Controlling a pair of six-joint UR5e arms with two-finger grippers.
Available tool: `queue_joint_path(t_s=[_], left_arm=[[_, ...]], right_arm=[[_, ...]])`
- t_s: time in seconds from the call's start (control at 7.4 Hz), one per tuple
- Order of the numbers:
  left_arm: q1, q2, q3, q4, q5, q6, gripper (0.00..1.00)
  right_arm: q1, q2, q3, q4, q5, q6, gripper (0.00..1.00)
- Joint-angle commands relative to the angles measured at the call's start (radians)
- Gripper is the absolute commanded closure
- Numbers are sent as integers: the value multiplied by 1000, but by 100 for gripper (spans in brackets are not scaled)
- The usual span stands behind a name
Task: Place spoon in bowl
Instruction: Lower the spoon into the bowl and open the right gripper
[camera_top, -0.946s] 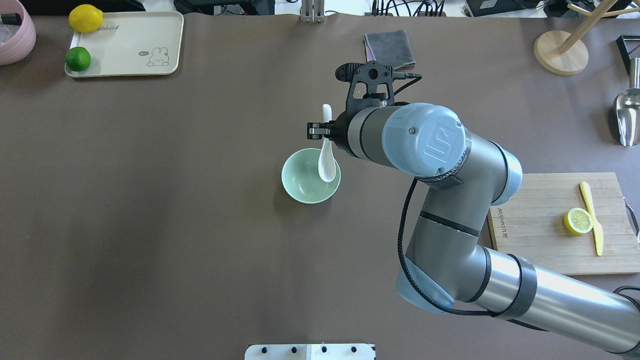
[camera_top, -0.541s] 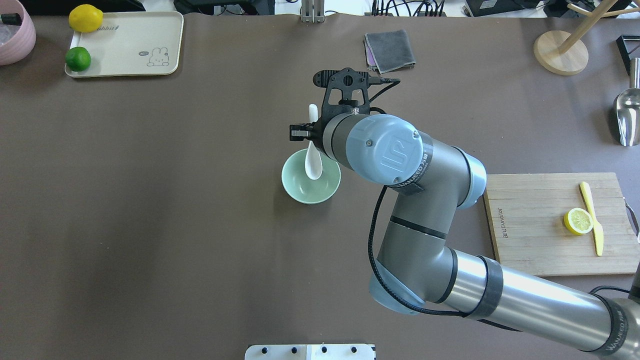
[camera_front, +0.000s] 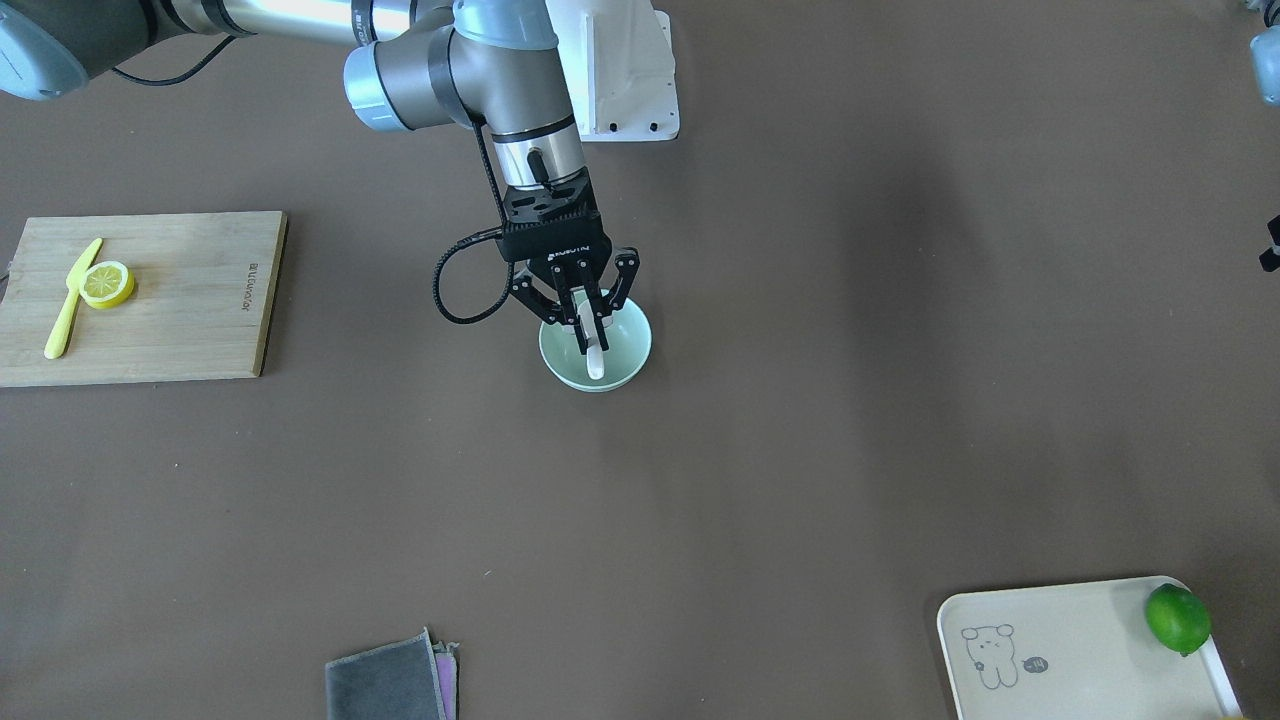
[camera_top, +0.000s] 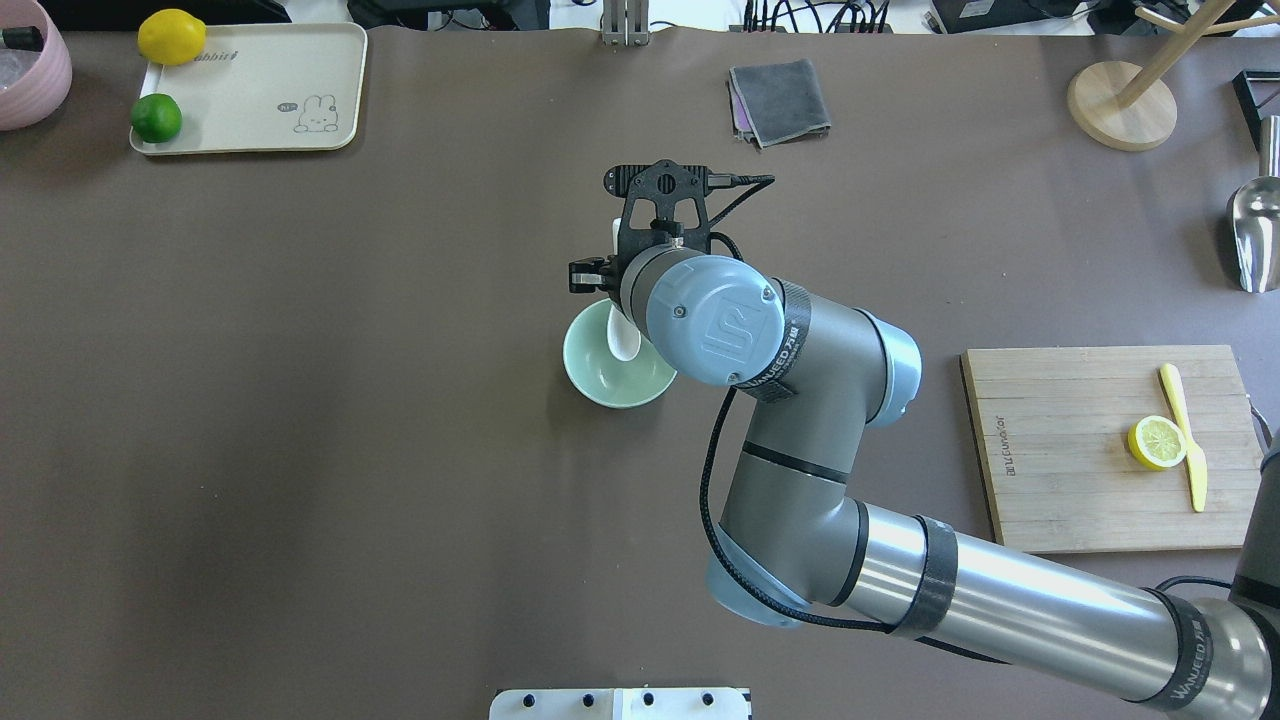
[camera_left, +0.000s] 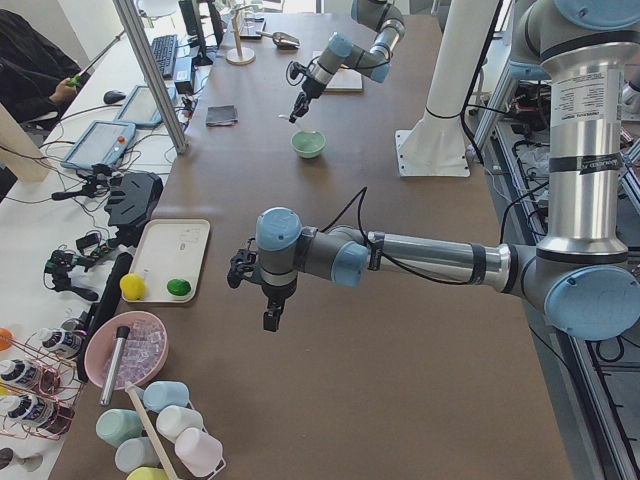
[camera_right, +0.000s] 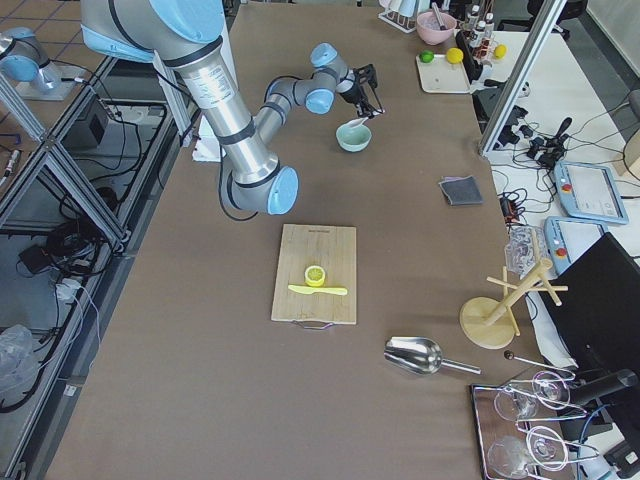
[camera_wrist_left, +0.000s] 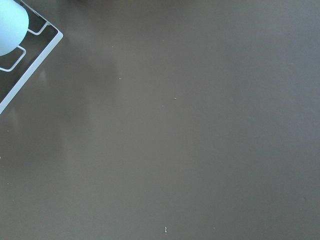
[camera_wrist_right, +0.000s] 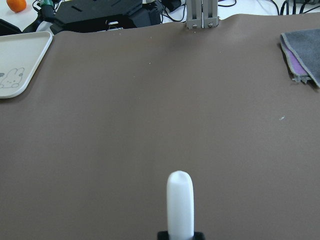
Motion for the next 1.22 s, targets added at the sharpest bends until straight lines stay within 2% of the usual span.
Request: queue_joint_path(t_s=[0.0,0.14,0.27,0.54,0.68,0.81,1.08], left_arm=[[0,1,1,0,0,1,2],[0,2,2,0,0,1,2],[0,1,1,0,0,1,2],[0,4,1,0,0,1,2],[0,4,1,0,0,3,2],[0,4,-4,0,0,6,2],[0,5,-16,-2,0,7,2]], right_arm=[[-13,2,-68,70,-7,1,100],[-17,6,-104,127,-7,6,100],[-20,10,-121,126,-7,6,3],[-15,16,-119,119,5,20,0],[8,19,-110,113,54,18,0],[76,17,-71,53,162,3,0],[272,-13,163,-308,458,-142,0]])
